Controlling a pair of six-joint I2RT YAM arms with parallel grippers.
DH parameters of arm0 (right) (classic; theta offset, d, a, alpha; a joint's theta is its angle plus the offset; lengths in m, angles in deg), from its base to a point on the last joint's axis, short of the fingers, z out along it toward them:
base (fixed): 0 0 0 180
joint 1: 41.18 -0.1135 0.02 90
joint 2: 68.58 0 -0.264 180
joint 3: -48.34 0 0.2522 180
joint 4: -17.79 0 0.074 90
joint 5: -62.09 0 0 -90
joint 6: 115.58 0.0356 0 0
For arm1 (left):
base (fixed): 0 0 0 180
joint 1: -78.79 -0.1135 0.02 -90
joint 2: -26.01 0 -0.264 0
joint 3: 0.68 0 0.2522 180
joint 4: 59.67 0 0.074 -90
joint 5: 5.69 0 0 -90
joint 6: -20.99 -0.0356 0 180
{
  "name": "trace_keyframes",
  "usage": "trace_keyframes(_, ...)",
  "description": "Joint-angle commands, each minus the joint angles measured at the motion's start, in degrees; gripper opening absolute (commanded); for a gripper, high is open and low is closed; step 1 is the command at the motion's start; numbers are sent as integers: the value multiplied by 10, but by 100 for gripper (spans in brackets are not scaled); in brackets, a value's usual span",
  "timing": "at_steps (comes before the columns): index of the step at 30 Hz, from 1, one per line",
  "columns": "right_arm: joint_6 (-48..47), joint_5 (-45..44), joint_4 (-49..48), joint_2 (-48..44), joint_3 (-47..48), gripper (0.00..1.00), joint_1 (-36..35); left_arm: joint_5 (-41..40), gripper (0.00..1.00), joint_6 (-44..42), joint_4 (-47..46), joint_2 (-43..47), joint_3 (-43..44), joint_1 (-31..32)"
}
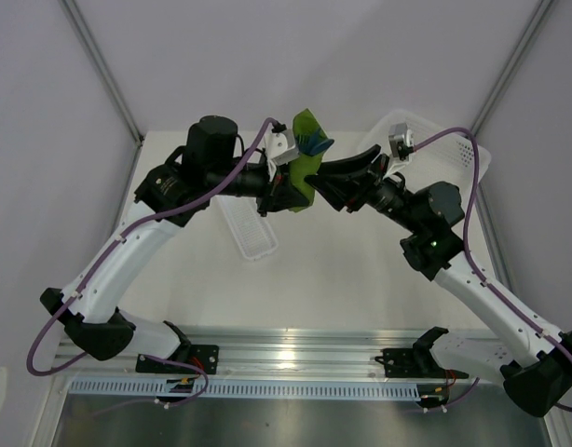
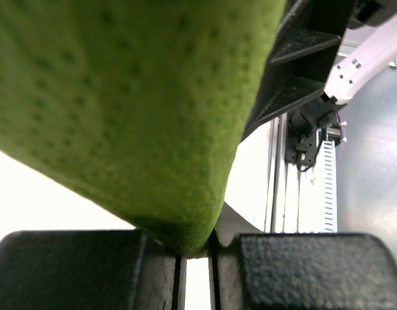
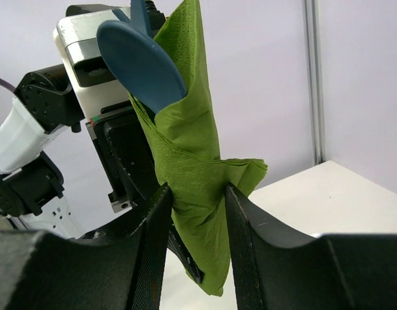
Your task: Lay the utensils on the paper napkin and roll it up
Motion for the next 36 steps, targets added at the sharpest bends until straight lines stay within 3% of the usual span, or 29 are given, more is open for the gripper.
trace_keyframes(1, 4, 4, -32, -6, -3, 42, 7, 76, 1, -51, 21, 17, 0, 6)
trace_keyframes(12, 24, 63, -67, 4, -5, 40, 8, 105, 1, -90, 56, 6, 8, 7)
trace_keyframes(24, 24, 103, -81, -2, -11, 3, 12, 88, 1, -121, 91, 1, 14, 8)
trace_keyframes(25, 22, 104, -78, -2, -11, 0, 12, 83, 4, -120, 92, 1, 16, 8)
trace_keyframes(26, 18, 106, -76, -3, -11, 0, 13, 76, 17, -119, 95, 0, 17, 8)
trace_keyframes(27, 16, 107, -73, -4, -12, 0, 13, 69, 23, -119, 97, 1, 16, 8)
trace_keyframes(32, -6, 97, -47, -18, -18, 0, 15, 56, 48, -110, 94, 12, 12, 8)
trace_keyframes(36, -24, 96, -27, -35, -31, 0, 20, 49, 62, -102, 92, 31, 11, 9)
